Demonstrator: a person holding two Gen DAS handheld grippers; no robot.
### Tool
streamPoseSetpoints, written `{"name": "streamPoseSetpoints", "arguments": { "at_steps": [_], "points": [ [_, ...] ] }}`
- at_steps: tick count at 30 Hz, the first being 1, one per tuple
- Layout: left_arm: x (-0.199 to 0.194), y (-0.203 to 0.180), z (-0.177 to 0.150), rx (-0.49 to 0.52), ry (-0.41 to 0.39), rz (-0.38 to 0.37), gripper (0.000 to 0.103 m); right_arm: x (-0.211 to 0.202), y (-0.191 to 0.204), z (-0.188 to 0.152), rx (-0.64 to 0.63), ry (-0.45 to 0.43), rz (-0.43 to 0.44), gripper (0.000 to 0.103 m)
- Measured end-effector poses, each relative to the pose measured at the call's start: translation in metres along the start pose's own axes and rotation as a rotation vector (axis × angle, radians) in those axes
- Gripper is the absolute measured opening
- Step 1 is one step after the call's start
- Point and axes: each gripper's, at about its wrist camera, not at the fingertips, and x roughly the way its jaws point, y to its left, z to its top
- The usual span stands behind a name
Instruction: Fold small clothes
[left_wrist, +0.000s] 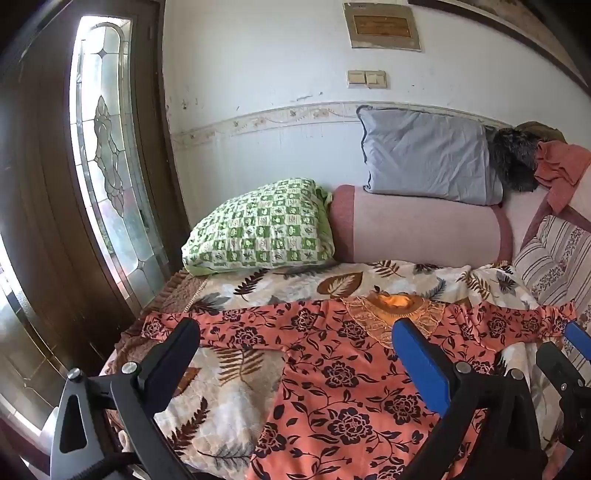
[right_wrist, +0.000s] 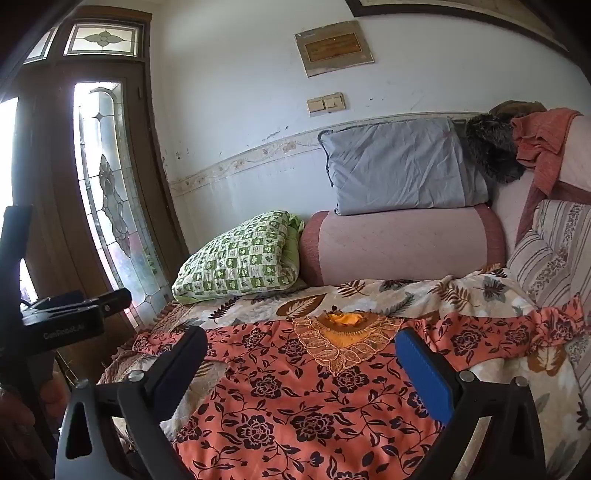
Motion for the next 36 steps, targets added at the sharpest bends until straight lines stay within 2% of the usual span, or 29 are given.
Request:
{"name": "streamPoseSetpoints", "arguments": {
  "at_steps": [1, 2, 7, 9, 11, 19, 29, 36],
  "points": [
    [-0.003, -0.002, -0.001, 0.016, -0.031, 0.011, 0.103, 0.000, 0.001, 0.000, -0.006, 0.000, -0.002, 0.103],
    [-0.002, 0.011, 0.006, 0.017, -0.039, 0.015, 0.103, -0.001, 0.002, 0.000, -0.006, 0.000, -0.001, 0.103],
    [-0.003, 0.040, 0.026, -0.013, -0.014, -0.005, 0.103, -0.005, 0.008, -0.001, -0.017, -0.001, -0.006, 0.103],
    [-0.023, 0.034, 0.013, -0.016, -0.041, 0.016, 0.103, -0.007, 0.010, 0.000, -0.021, 0.001, -0.010, 0.103],
    [-0.020, 0.033, 0.007, -0.020, -0.042, 0.017, 0.103, -0.010, 0.022, 0.001, -0.051, 0.012, -0.042, 0.103],
    [-0.020, 0.033, 0.001, -0.025, -0.044, 0.032, 0.103, -0.008, 0.026, 0.014, -0.042, 0.029, -0.078, 0.103],
    [-0.014, 0.048, -0.005, -0.043, -0.037, 0.056, 0.103, -0.007, 0.044, 0.036, 0.025, -0.021, -0.041, 0.103],
    [-0.010, 0.061, -0.011, -0.064, -0.026, 0.063, 0.103, 0.007, 0.055, 0.026, 0.013, 0.034, -0.032, 0.103]
  ]
}}
